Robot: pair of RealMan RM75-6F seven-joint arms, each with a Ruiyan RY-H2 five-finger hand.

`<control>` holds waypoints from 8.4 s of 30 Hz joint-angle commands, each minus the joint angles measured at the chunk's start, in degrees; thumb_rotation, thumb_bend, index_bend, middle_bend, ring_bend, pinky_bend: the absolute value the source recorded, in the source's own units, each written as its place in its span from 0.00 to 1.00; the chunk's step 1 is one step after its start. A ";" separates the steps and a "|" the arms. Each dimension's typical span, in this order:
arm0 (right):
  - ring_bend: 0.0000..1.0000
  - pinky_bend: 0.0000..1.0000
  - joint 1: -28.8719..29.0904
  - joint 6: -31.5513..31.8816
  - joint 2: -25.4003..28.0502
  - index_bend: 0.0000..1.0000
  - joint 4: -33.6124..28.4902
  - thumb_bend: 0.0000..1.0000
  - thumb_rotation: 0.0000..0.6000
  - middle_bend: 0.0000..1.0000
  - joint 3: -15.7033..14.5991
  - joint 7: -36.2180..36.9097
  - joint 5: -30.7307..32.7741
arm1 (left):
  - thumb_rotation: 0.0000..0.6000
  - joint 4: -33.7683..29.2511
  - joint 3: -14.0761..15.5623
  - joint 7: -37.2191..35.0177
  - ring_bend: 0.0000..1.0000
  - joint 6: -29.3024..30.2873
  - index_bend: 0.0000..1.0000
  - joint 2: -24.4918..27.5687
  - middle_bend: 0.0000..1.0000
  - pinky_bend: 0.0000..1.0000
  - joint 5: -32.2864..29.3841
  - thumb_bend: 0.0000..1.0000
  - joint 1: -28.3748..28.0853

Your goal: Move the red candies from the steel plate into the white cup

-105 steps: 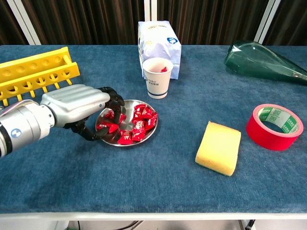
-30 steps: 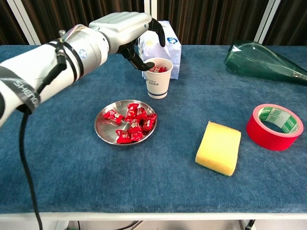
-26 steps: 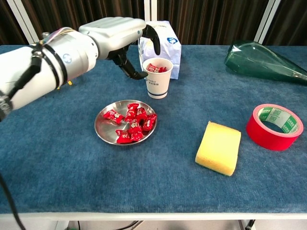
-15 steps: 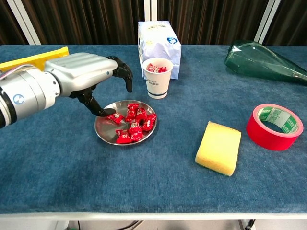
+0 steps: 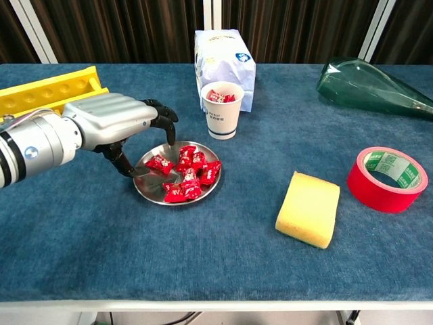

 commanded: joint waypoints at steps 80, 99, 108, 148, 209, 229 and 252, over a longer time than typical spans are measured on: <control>0.00 0.00 0.33 -0.73 0.64 0.00 0.18 0.29 1.00 0.00 0.29 1.65 0.57 | 1.00 14.57 -16.40 2.53 0.03 -2.31 0.27 -8.78 0.15 0.19 -18.92 0.29 -18.30; 0.00 0.00 0.69 -1.62 0.14 0.00 0.08 0.29 1.00 0.00 0.20 0.32 1.04 | 1.00 -12.30 -5.45 2.89 0.03 6.88 0.34 2.15 0.15 0.19 -8.31 0.29 -9.48; 0.00 0.00 0.75 -1.71 -0.11 0.00 0.07 0.29 1.00 0.00 0.11 -0.26 1.03 | 1.00 -17.11 1.43 3.27 0.03 6.70 0.33 4.15 0.17 0.19 -6.11 0.27 -5.81; 0.00 0.00 0.88 -1.93 -0.03 0.00 0.13 0.29 1.00 0.00 0.13 -0.10 1.24 | 1.00 -9.01 3.21 1.41 0.03 2.63 0.43 -2.78 0.16 0.19 -2.28 0.26 -1.85; 0.00 0.00 1.12 -2.64 -0.07 0.00 -0.12 0.29 1.00 0.00 0.04 -1.05 1.72 | 1.00 -7.15 2.02 3.99 0.05 3.86 0.60 -3.54 0.21 0.20 1.22 0.36 1.22; 0.00 0.00 0.77 -1.89 0.33 0.00 -0.33 0.29 1.00 0.00 -0.03 -0.22 1.24 | 1.00 -13.66 -7.19 6.44 0.05 8.41 0.63 1.29 0.22 0.20 2.32 0.36 -0.88; 0.00 0.00 -0.29 0.34 2.34 0.00 0.01 0.29 1.00 0.00 -0.18 4.96 -0.62 | 1.00 10.51 -16.94 0.95 0.05 0.66 0.64 -11.53 0.22 0.20 -9.05 0.36 -12.88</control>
